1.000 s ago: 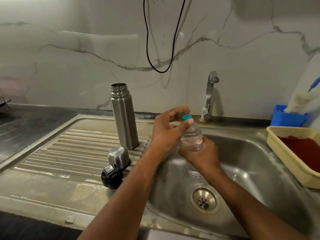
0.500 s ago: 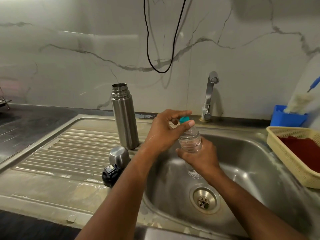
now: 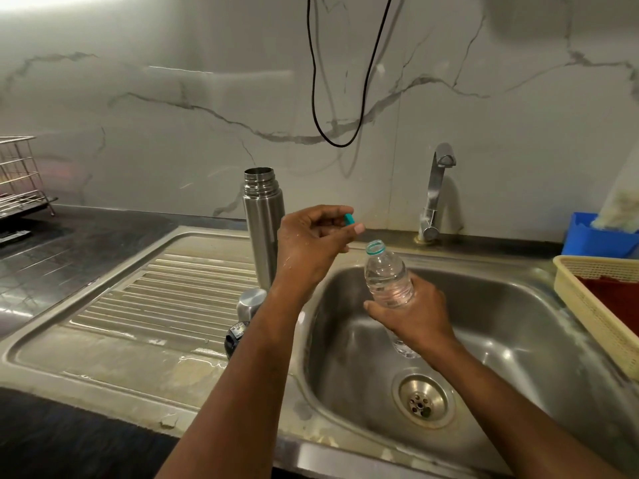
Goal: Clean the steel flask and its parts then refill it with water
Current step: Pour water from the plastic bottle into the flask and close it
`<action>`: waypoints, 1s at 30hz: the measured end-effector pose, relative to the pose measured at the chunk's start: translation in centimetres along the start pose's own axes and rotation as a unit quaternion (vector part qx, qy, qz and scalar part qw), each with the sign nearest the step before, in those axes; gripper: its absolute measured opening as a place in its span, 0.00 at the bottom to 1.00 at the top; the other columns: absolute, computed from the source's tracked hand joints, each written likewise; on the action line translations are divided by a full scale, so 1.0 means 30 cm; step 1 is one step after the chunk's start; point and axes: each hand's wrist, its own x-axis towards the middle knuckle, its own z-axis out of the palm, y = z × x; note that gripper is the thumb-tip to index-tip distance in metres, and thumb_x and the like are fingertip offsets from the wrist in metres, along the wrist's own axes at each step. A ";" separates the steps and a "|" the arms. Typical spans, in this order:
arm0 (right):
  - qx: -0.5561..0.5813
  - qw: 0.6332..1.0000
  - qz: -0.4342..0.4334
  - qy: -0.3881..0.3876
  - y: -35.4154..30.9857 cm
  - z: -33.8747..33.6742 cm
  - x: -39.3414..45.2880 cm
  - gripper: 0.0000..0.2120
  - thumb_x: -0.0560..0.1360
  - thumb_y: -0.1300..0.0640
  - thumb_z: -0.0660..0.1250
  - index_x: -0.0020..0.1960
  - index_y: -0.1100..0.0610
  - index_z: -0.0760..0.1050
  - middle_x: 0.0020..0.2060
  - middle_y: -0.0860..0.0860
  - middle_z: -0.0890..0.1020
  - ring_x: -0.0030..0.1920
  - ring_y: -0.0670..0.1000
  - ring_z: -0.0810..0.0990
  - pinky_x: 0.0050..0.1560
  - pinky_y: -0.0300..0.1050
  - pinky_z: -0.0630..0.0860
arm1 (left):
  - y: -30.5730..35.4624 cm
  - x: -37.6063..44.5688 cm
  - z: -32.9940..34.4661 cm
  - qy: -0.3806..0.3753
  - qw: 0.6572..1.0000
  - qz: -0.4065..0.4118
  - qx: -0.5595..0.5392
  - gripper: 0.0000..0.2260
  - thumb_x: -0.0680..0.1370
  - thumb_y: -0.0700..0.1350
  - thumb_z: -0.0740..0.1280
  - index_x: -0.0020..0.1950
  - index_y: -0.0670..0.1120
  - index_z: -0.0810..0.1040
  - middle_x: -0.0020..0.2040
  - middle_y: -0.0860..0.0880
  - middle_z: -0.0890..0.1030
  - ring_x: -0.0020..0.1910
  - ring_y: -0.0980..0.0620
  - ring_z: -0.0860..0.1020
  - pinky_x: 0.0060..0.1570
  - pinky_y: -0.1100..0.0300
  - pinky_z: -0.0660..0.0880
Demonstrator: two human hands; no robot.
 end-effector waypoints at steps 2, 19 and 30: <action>0.002 1.000 -0.004 -0.002 -0.001 -0.006 -0.003 0.19 0.62 0.50 0.85 0.48 0.44 0.80 0.39 0.40 0.84 0.40 0.38 0.83 0.40 0.34 0.76 | -0.002 -0.011 -0.017 -0.006 1.000 -0.018 -0.018 0.14 0.70 0.38 0.82 0.55 0.44 0.87 0.47 0.45 0.88 0.48 0.48 0.88 0.48 0.53 0.86; 0.005 1.000 0.002 -0.013 -0.001 -0.012 -0.017 0.21 0.63 0.50 0.85 0.53 0.52 0.84 0.44 0.49 0.88 0.44 0.50 0.87 0.51 0.53 0.84 | 0.048 -0.345 -0.537 -0.173 0.933 -0.020 0.314 0.14 0.67 0.44 0.84 0.52 0.51 0.89 0.45 0.55 0.86 0.43 0.57 0.82 0.46 0.67 0.79; 0.026 0.999 0.007 -0.018 -0.007 -0.024 -0.018 0.20 0.65 0.53 0.85 0.54 0.52 0.84 0.44 0.51 0.87 0.44 0.49 0.86 0.51 0.47 0.81 | 0.001 -0.454 -0.466 -0.258 0.868 -0.029 0.423 0.16 0.69 0.50 0.83 0.55 0.57 0.88 0.26 0.66 0.74 0.31 0.69 0.74 0.33 0.72 0.64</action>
